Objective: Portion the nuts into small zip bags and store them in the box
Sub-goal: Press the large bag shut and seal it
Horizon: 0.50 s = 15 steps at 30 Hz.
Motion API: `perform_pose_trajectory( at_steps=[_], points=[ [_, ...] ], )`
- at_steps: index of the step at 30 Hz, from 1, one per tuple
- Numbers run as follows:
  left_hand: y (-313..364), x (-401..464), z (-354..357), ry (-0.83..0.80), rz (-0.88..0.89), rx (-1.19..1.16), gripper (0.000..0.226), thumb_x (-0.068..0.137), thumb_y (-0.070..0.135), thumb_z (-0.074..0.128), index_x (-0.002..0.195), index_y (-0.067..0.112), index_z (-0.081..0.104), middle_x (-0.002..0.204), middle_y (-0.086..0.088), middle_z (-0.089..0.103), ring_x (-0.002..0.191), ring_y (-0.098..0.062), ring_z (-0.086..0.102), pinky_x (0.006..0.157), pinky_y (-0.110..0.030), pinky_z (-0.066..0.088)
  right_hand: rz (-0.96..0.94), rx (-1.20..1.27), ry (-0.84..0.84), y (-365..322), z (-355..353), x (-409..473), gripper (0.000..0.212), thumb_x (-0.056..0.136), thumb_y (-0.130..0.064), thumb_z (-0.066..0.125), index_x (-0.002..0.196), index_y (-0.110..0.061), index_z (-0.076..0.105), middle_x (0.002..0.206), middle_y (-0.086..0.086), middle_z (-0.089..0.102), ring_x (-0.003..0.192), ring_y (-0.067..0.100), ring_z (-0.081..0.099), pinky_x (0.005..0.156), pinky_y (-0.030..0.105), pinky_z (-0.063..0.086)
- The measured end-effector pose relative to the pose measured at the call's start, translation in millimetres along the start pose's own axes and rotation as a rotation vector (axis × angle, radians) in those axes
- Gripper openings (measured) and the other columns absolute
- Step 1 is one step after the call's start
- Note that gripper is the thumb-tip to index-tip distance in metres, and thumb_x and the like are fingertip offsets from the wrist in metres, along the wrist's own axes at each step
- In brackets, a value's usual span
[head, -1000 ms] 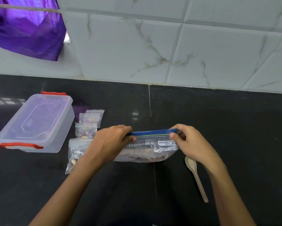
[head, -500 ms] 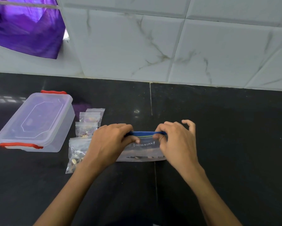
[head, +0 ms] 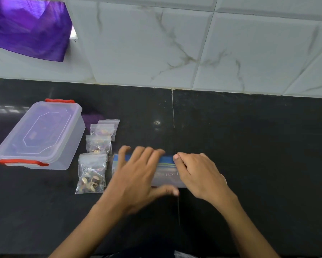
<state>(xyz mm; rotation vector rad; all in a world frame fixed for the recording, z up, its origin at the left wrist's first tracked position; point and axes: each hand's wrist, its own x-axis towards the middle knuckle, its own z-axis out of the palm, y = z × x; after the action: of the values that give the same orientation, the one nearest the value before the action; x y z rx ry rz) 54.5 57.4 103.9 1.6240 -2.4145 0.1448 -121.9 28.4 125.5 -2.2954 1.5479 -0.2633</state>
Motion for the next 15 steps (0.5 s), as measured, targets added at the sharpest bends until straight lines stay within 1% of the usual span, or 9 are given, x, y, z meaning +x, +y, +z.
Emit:
perform_pose_trajectory(
  at_steps=[2, 4, 6, 7, 9, 11, 12, 14, 15],
  points=[
    [7, -10, 7, -0.027, 0.042, 0.013, 0.089, 0.079, 0.085, 0.023, 0.12, 0.014, 0.059, 0.098, 0.006, 0.061, 0.086, -0.016, 0.061, 0.091, -0.042, 0.03, 0.012, 0.037, -0.034, 1, 3, -4, 0.038, 0.102, -0.035, 0.026, 0.08, -0.024, 0.055, 0.071, -0.005, 0.057, 0.068, 0.01, 0.055, 0.076, 0.025, 0.034],
    [8, -18, 14, -0.054, 0.053, 0.023, 0.084, 0.078, 0.08, 0.03, 0.117, 0.013, 0.062, 0.094, 0.005, 0.061, 0.08, -0.017, 0.062, 0.085, -0.039, 0.032, 0.022, 0.067, -0.105, 2, 7, -9, 0.039, 0.102, -0.037, 0.026, 0.087, -0.022, 0.058, 0.075, -0.005, 0.058, 0.071, 0.009, 0.056, 0.071, 0.023, 0.034],
    [8, -24, 20, -0.06, 0.076, 0.03, 0.069, 0.078, 0.07, 0.034, 0.107, 0.017, 0.067, 0.09, 0.004, 0.059, 0.077, -0.017, 0.059, 0.08, -0.038, 0.04, 0.031, 0.109, -0.18, 3, 12, -14, 0.04, 0.102, -0.041, 0.024, 0.092, -0.022, 0.058, 0.08, -0.006, 0.059, 0.074, 0.007, 0.056, 0.068, 0.024, 0.039],
    [8, -27, 21, -0.073, 0.085, 0.02, 0.062, 0.077, 0.067, 0.034, 0.101, 0.021, 0.068, 0.089, 0.005, 0.058, 0.077, -0.016, 0.057, 0.077, -0.037, 0.046, 0.039, 0.129, -0.206, 3, 14, -17, 0.041, 0.101, -0.043, 0.023, 0.096, -0.023, 0.058, 0.084, -0.006, 0.059, 0.077, 0.007, 0.057, 0.07, 0.026, 0.042],
    [7, -36, 26, -0.102, 0.095, -0.019, 0.055, 0.077, 0.068, 0.034, 0.091, 0.027, 0.068, 0.086, 0.008, 0.057, 0.076, -0.013, 0.053, 0.069, -0.032, 0.049, 0.045, 0.151, -0.241, 6, 18, -23, 0.043, 0.1, -0.048, 0.022, 0.099, -0.023, 0.057, 0.088, -0.007, 0.059, 0.081, 0.01, 0.058, 0.073, 0.029, 0.044],
    [7, -43, 23, -0.185, 0.084, -0.085, 0.058, 0.081, 0.077, 0.027, 0.086, 0.032, 0.065, 0.083, 0.014, 0.056, 0.074, -0.008, 0.055, 0.068, -0.027, 0.043, 0.027, 0.137, -0.306, 8, 20, -30, 0.046, 0.097, -0.056, 0.022, 0.093, -0.023, 0.054, 0.084, -0.006, 0.057, 0.076, 0.012, 0.056, 0.068, 0.031, 0.041],
    [7, -45, 16, -0.24, 0.067, -0.128, 0.066, 0.081, 0.082, 0.02, 0.087, 0.033, 0.062, 0.084, 0.017, 0.057, 0.075, -0.006, 0.057, 0.068, -0.025, 0.039, 0.018, 0.132, -0.369, 9, 19, -34, 0.046, 0.095, -0.06, 0.024, 0.088, -0.024, 0.052, 0.08, -0.005, 0.055, 0.073, 0.013, 0.053, 0.065, 0.031, 0.039],
    [6, -44, 4, -0.342, -0.007, -0.285, 0.08, 0.075, 0.087, 0.004, 0.099, 0.033, 0.057, 0.092, 0.019, 0.057, 0.084, -0.003, 0.057, 0.073, -0.023, 0.037, 0.016, 0.139, -0.521, 8, 15, -39, 0.044, 0.092, -0.064, 0.027, 0.077, -0.028, 0.047, 0.072, -0.007, 0.049, 0.067, 0.011, 0.046, 0.06, 0.028, 0.034],
    [4, -43, 0, -0.394, -0.067, -0.375, 0.079, 0.075, 0.085, 0.001, 0.102, 0.034, 0.054, 0.094, 0.019, 0.057, 0.086, -0.003, 0.056, 0.075, -0.024, 0.038, 0.012, 0.154, -0.577, 9, 13, -39, 0.042, 0.092, -0.064, 0.029, 0.072, -0.03, 0.044, 0.07, -0.007, 0.046, 0.066, 0.01, 0.044, 0.059, 0.026, 0.033]
  ],
)
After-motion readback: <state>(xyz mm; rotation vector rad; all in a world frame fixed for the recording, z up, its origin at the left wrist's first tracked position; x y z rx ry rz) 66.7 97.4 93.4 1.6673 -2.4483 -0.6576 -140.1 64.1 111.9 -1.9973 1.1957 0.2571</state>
